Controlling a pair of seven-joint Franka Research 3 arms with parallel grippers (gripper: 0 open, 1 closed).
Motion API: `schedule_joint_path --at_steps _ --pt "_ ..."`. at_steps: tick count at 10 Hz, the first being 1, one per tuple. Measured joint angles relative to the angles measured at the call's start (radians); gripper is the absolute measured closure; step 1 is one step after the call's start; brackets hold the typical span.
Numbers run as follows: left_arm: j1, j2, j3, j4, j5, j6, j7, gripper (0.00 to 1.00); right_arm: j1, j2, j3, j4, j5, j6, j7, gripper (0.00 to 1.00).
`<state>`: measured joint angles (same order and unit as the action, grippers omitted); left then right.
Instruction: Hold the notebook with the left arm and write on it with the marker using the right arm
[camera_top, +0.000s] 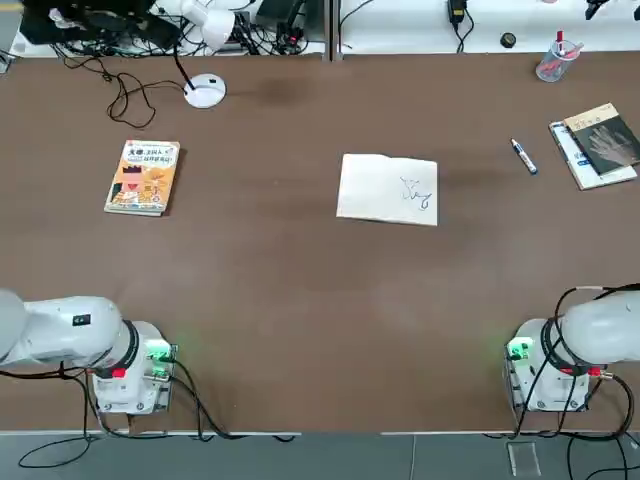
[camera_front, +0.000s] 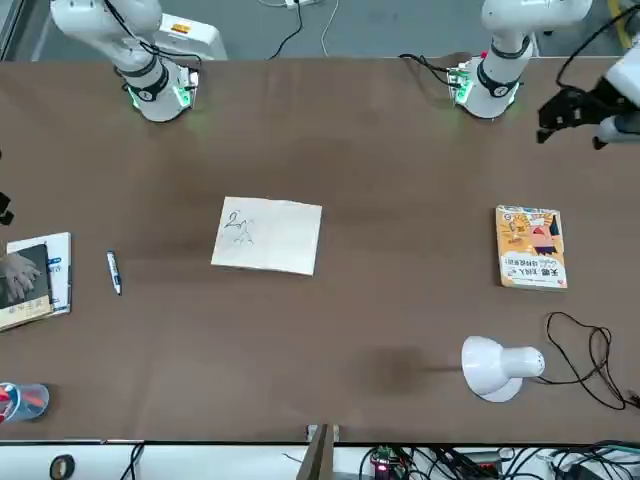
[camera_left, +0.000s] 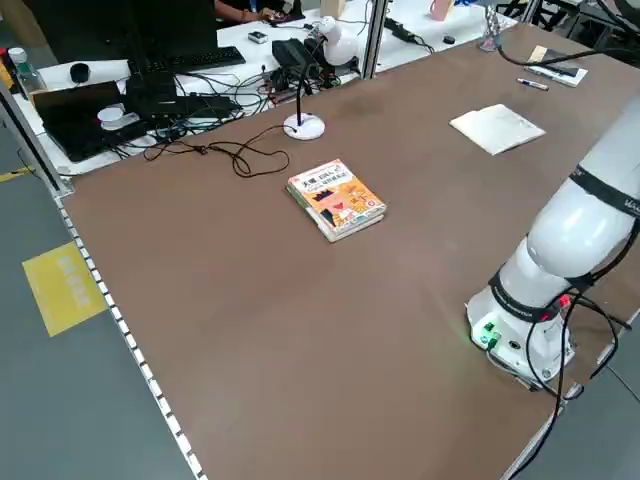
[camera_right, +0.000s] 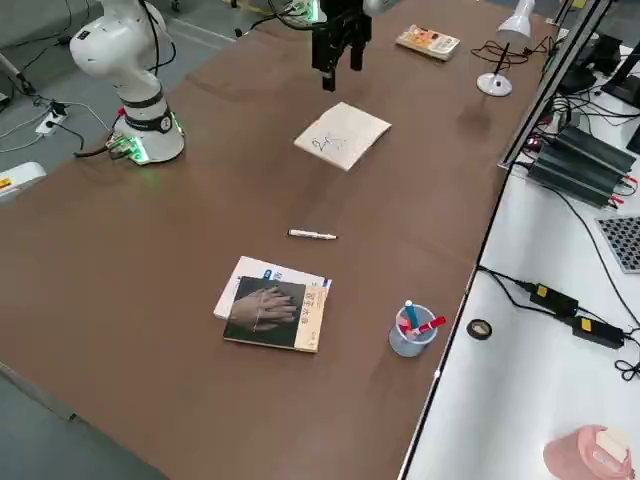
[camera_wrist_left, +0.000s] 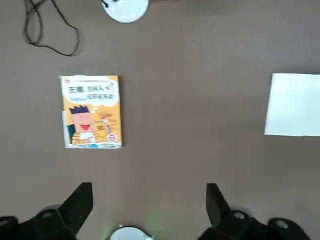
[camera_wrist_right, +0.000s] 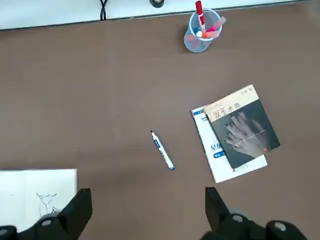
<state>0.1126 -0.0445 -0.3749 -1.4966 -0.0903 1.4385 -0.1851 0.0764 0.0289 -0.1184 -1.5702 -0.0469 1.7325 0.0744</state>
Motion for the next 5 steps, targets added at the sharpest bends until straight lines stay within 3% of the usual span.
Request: schedule_joint_path --at_steps 5 --pt "-0.005 0.068 -0.164 -0.001 -0.015 0.100 -0.230 0.00 0.001 0.000 0.002 0.000 0.000 -0.020 -0.002 0.00"
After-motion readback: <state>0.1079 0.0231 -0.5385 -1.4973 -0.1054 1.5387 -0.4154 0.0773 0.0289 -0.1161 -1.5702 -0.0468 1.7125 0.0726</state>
